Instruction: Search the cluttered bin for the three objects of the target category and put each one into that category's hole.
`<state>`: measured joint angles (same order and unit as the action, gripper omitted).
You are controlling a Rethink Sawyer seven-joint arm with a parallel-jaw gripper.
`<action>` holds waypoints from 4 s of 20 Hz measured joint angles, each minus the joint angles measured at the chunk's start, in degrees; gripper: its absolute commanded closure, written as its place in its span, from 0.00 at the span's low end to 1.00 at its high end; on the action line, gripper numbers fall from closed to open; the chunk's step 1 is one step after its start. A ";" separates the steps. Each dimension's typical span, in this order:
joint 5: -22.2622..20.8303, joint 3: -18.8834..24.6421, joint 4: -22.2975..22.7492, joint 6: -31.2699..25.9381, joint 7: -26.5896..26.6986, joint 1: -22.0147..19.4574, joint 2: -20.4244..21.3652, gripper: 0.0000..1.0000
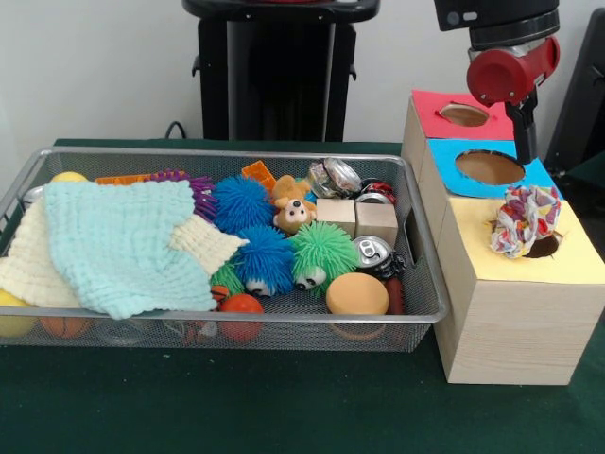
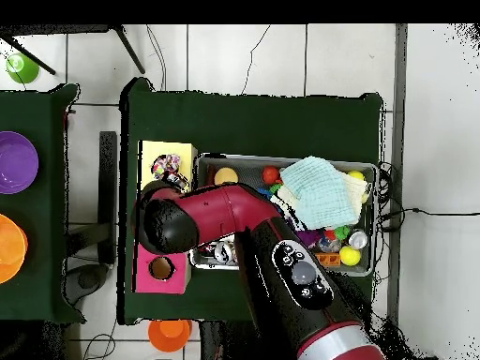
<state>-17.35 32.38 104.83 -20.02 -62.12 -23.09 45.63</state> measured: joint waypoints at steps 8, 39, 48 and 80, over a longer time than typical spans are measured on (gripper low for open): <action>-0.15 -0.88 0.00 3.55 0.00 0.57 -0.01 1.00; -0.15 -7.69 -0.37 12.43 0.00 4.34 -5.72 1.00; -0.14 -8.35 -0.37 15.43 0.00 4.33 -5.69 1.00; -0.11 -8.73 -0.33 15.42 0.00 4.25 -0.96 1.00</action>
<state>-17.45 23.65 104.50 -4.60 -62.12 -18.84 44.67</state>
